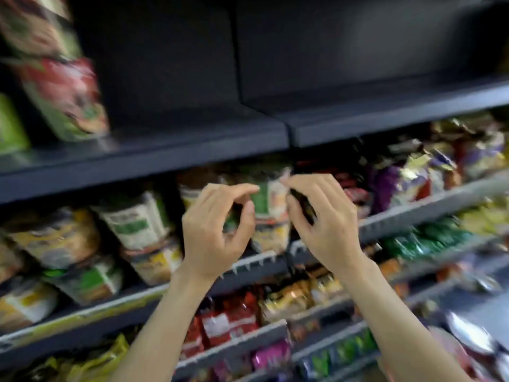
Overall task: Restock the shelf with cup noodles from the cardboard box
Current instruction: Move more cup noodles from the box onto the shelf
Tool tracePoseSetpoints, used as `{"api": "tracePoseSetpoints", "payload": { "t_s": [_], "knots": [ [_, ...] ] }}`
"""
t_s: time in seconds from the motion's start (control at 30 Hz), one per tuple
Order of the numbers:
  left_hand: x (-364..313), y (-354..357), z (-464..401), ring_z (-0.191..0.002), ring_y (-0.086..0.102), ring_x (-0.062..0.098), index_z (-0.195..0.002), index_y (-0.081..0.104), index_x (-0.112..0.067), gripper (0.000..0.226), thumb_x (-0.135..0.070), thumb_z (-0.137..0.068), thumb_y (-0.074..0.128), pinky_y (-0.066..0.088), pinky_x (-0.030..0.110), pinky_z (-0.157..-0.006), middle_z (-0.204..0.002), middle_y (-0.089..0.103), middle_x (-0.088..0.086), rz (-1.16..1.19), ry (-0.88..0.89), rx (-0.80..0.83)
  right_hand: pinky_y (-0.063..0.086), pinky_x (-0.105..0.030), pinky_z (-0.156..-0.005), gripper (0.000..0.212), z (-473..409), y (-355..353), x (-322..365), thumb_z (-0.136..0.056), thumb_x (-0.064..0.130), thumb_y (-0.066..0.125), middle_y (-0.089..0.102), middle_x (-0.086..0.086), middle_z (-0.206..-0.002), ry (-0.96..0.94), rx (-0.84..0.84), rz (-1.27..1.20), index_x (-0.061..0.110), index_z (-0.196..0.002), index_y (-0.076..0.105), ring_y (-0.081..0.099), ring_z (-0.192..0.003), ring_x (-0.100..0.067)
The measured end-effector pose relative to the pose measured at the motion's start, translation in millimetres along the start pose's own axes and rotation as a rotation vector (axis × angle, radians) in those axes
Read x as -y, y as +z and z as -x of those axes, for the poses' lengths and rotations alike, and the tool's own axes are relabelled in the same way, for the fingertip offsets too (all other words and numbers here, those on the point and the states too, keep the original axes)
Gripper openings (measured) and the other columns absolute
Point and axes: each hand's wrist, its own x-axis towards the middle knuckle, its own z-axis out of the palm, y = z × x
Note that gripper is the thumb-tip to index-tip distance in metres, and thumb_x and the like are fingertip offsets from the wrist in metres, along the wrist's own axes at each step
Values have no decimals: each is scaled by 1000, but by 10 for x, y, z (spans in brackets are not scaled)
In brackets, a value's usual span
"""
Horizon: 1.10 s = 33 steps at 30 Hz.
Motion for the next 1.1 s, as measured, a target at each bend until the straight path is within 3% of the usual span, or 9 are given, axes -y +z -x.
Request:
{"api": "tracePoseSetpoints", "payload": {
  "t_s": [0.13, 0.23, 0.4, 0.47, 0.57, 0.77, 0.97, 1.1],
  "knots": [
    [-513, 731, 794, -89, 57, 6, -106, 65, -19, 22, -29, -91, 52, 45, 19, -78, -92, 61, -14, 195, -287, 466, 49, -30, -82, 19, 1297, -762, -309, -90, 3, 56, 68, -10, -96, 218, 325, 104, 1, -104, 68, 59, -90, -22],
    [-938, 1285, 1408, -92, 58, 4, -108, 64, -26, 28, -39, -86, 50, 44, 20, -81, -99, 65, -13, 275, -474, 756, 47, -31, -80, 22, 2295, -1380, -503, -89, 8, 54, 67, -7, -97, 449, 546, 172, 6, -107, 67, 57, -88, -24],
    [-1745, 2193, 2292, -82, 61, 0, -103, 67, -21, 19, -19, -84, 63, 41, 8, -74, -90, 69, -11, 351, -683, 1055, 48, -33, -73, 36, 3659, -2413, -765, -70, 1, 76, 68, -7, -96, 904, 762, 257, 12, -104, 68, 59, -89, -26],
    [-2060, 2562, 2599, -82, 64, 5, -103, 68, -18, 20, -15, -83, 65, 46, 13, -78, -89, 70, -7, 347, -778, 1166, 50, -34, -63, 38, 4028, -2777, -884, -68, 2, 78, 67, -8, -95, 1110, 820, 286, 13, -103, 69, 63, -87, -32],
    [-2460, 3110, 2998, -91, 66, 16, -104, 67, -16, 22, -13, -82, 65, 50, 30, -86, -96, 71, 1, 348, -940, 1287, 48, -40, -77, 34, 4517, -3223, -1114, -86, 13, 62, 61, -9, -118, 1344, 902, 338, 13, -120, 61, 56, -109, -35],
    [-2865, 4096, 3568, -101, 63, 22, -110, 64, -10, 27, -8, -83, 66, 46, 32, -91, -106, 68, 7, 275, -1074, 1380, 48, -38, -88, 37, 5312, -3696, -1653, -90, 18, 55, 58, -6, -123, 1561, 1044, 326, 17, -127, 54, 52, -116, -28],
    [-2839, 5032, 4301, -103, 60, 15, -113, 62, -19, 30, -15, -84, 63, 47, 30, -88, -110, 64, -2, 209, -996, 1464, 43, -34, -89, 37, 6275, -3619, -2253, -93, 17, 51, 56, -3, -130, 1549, 1130, 347, 18, -130, 51, 49, -118, -25],
    [-2670, 5787, 4930, -106, 58, 18, -119, 58, -21, 34, -19, -85, 62, 48, 35, -89, -117, 59, -1, 204, -924, 1536, 45, -39, -84, 34, 7031, -3273, -2684, -88, 11, 55, 61, -8, -118, 1477, 1165, 338, 12, -122, 58, 54, -106, -31]
  ]
}}
